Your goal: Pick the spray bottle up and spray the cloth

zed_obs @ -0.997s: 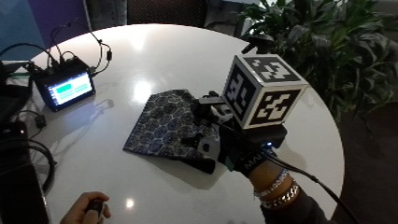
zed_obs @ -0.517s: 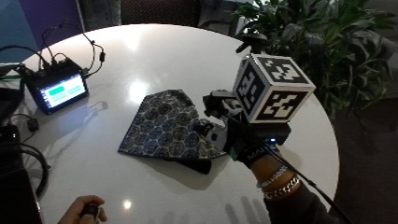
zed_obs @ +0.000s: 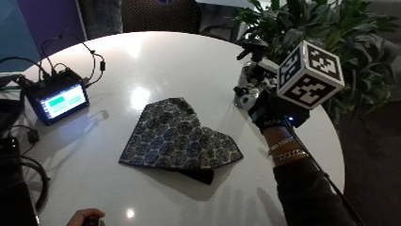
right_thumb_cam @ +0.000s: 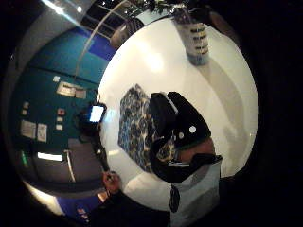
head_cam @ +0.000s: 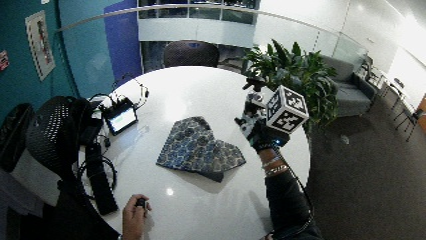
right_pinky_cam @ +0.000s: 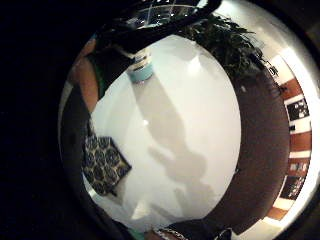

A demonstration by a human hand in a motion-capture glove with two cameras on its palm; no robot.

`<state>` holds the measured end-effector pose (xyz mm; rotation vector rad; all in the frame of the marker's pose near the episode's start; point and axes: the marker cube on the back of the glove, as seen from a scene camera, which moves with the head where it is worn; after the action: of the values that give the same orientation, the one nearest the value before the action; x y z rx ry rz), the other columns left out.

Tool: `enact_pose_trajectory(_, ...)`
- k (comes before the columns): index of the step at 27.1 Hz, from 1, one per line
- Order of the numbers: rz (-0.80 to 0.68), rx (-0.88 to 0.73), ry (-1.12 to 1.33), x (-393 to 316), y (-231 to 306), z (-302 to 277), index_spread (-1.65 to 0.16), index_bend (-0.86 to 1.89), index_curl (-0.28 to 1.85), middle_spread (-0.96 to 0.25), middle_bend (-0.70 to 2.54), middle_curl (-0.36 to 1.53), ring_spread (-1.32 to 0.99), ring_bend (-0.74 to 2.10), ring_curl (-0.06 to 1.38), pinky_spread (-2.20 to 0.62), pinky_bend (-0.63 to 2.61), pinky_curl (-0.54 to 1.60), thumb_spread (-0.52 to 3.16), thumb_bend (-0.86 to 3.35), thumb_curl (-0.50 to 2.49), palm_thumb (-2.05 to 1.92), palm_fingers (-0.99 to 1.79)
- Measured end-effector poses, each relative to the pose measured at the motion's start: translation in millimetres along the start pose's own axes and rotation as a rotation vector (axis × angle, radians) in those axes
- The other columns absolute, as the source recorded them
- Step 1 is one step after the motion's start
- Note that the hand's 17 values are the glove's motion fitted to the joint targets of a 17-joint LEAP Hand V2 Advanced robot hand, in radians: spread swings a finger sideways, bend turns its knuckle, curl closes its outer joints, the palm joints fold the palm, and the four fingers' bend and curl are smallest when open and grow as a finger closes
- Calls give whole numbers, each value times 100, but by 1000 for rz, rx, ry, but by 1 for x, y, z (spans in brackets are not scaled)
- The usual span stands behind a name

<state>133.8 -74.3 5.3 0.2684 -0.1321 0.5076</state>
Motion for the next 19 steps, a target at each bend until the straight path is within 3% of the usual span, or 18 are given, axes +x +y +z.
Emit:
enact_pose_trajectory(9, 157, 67, -97, 19, -49, 16, -36, 15, 29, -1, 19, 25, -3, 25, 22, 23, 40, 29, 118, 11, 22, 60, 52)
enact_pose_trajectory(19, 172, 109, -335, 17, -60, 17, -33, 15, 29, -3, 19, 28, -5, 29, 26, 23, 37, 30, 120, 9, 25, 67, 55)
